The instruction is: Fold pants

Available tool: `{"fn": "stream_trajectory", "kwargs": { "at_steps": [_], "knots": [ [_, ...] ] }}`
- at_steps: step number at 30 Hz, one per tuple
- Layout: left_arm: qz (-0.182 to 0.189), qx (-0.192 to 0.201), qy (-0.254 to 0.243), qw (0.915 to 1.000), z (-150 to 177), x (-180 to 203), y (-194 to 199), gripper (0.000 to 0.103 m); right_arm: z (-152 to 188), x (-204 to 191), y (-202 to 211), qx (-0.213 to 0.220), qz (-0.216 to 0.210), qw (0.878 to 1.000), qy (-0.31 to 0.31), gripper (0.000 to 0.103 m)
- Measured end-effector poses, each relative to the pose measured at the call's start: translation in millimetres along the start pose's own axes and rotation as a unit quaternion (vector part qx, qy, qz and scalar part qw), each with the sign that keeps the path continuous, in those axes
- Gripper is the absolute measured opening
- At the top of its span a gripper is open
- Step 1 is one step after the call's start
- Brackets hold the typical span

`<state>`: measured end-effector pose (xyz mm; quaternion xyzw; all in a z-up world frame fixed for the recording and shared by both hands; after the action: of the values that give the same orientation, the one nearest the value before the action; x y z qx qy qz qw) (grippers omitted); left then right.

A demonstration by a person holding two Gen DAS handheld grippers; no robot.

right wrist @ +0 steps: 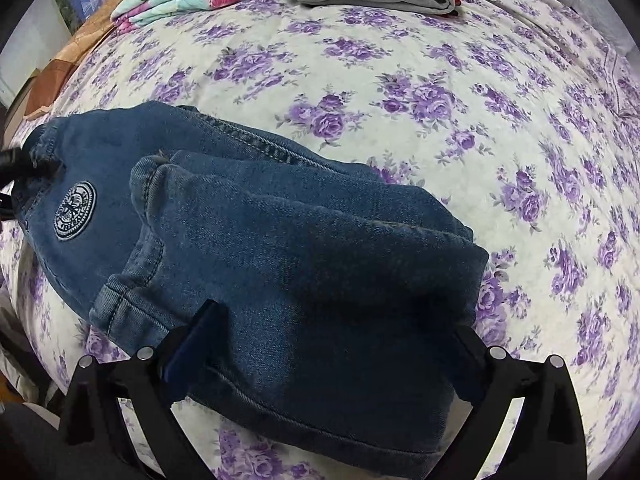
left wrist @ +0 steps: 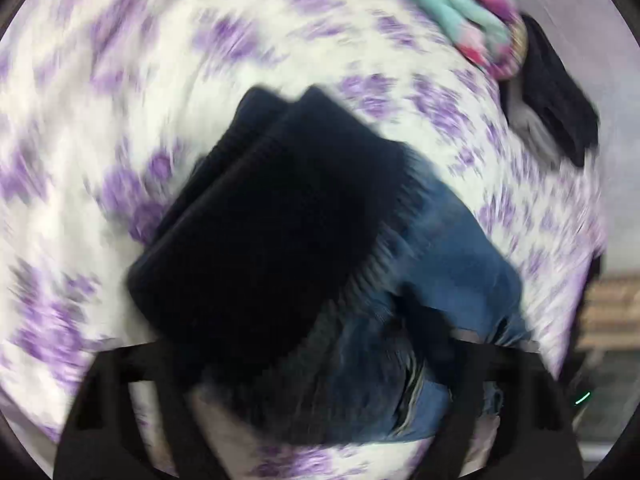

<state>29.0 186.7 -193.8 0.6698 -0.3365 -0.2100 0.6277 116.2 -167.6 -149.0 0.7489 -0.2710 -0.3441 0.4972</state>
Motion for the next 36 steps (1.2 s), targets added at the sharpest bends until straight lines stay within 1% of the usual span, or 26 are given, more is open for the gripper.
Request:
{"fn": "stream_trajectory", "kwargs": {
  "at_steps": [2, 4, 5, 6, 8, 10, 13, 14, 15, 16, 18, 19, 20, 21, 22, 23, 25, 27, 28, 29, 30, 31, 32, 33, 35, 36],
  "knots": [
    [-0.029, 0.044, -0.053, 0.9972, 6, 17, 33, 0.034, -2, 2, 4, 0.0, -0.017, 1.0, -0.012, 0.1],
    [-0.053, 0.103, -0.12, 0.986, 15, 45, 74, 0.034, -4, 8, 14, 0.011, -0.055, 0.997, -0.044, 0.1],
    [-0.056, 0.144, -0.172, 0.9729, 26, 71, 105, 0.034, -5, 14, 20, 0.02, -0.095, 0.992, -0.078, 0.1],
    [-0.05, 0.167, -0.206, 0.9631, 34, 90, 122, 0.035, -6, 20, 23, 0.026, -0.124, 0.986, -0.104, 0.1],
    [-0.035, 0.205, -0.288, 0.9349, 56, 137, 150, 0.04, -6, 35, 29, 0.041, -0.181, 0.969, -0.16, 0.1],
    [-0.018, 0.215, -0.342, 0.9147, 71, 173, 157, 0.052, -5, 43, 31, 0.048, -0.212, 0.958, -0.189, 0.099],
    [0.032, 0.198, -0.418, 0.8861, 102, 235, 134, 0.069, -1, 52, 35, 0.056, -0.254, 0.941, -0.215, 0.099],
    [0.052, 0.185, -0.431, 0.8815, 108, 245, 126, 0.072, -1, 56, 37, 0.059, -0.265, 0.936, -0.225, 0.099],
    [0.071, 0.156, -0.443, 0.8797, 113, 255, 115, 0.07, 0, 60, 40, 0.064, -0.275, 0.93, -0.237, 0.097],
    [0.081, 0.131, -0.447, 0.8811, 116, 261, 108, 0.07, 1, 66, 43, 0.066, -0.272, 0.927, -0.25, 0.097],
    [0.099, 0.115, -0.442, 0.8841, 116, 266, 113, 0.071, 5, 77, 52, 0.083, -0.292, 0.913, -0.272, 0.097],
    [0.119, 0.115, -0.443, 0.8809, 118, 265, 121, 0.073, 8, 82, 57, 0.093, -0.3, 0.906, -0.283, 0.097],
    [0.134, 0.126, -0.45, 0.8739, 118, 262, 132, 0.08, 10, 85, 62, 0.1, -0.308, 0.9, -0.291, 0.097],
    [0.132, 0.142, -0.455, 0.8694, 118, 258, 138, 0.087, 12, 88, 64, 0.104, -0.314, 0.896, -0.295, 0.097],
    [0.115, 0.16, -0.456, 0.8681, 116, 252, 142, 0.089, 13, 90, 67, 0.107, -0.321, 0.892, -0.299, 0.097],
    [0.1, 0.166, -0.452, 0.871, 112, 246, 142, 0.089, 13, 90, 69, 0.11, -0.334, 0.886, -0.303, 0.097],
    [0.081, 0.16, -0.426, 0.8866, 101, 232, 135, 0.089, 10, 88, 71, 0.111, -0.353, 0.877, -0.306, 0.097],
    [0.078, 0.14, -0.365, 0.9173, 78, 214, 124, 0.089, 3, 80, 75, 0.122, -0.376, 0.867, -0.302, 0.098],
    [0.074, 0.135, -0.344, 0.9262, 70, 208, 120, 0.089, -1, 78, 76, 0.124, -0.385, 0.865, -0.298, 0.099],
    [0.059, 0.132, -0.311, 0.9393, 58, 197, 112, 0.089, -6, 73, 75, 0.122, -0.391, 0.864, -0.292, 0.099],
    [0.035, 0.132, -0.283, 0.9495, 47, 188, 102, 0.089, -12, 65, 70, 0.112, -0.385, 0.87, -0.285, 0.099],
    [0.008, 0.127, -0.264, 0.9561, 40, 180, 90, 0.089, -15, 61, 65, 0.102, -0.376, 0.877, -0.28, 0.099],
    [-0.015, 0.116, -0.258, 0.9591, 37, 176, 76, 0.089, -21, 54, 56, 0.09, -0.368, 0.883, -0.276, 0.099],
    [-0.037, 0.097, -0.258, 0.9606, 39, 175, 59, 0.088, -25, 49, 47, 0.081, -0.369, 0.884, -0.276, 0.099],
    [-0.048, 0.074, -0.265, 0.9603, 45, 177, 35, 0.089, -34, 37, 25, 0.054, -0.375, 0.882, -0.28, 0.099],
    [-0.047, 0.073, -0.266, 0.9601, 48, 179, 28, 0.09, -39, 31, 16, 0.047, -0.373, 0.884, -0.277, 0.099]
  ]
}}
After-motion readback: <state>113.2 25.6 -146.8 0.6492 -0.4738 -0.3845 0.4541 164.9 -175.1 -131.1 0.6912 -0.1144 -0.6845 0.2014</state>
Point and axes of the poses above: each gripper's, at about its wrist camera, not at the fingertips, and y roughly against the way its jaws point, x to its right, z to its underside, the point moved 4 cm from there along -y, roughly the way its jaws point, and after that the axes turned 13 degrees about -z, right-handed, at the moved point
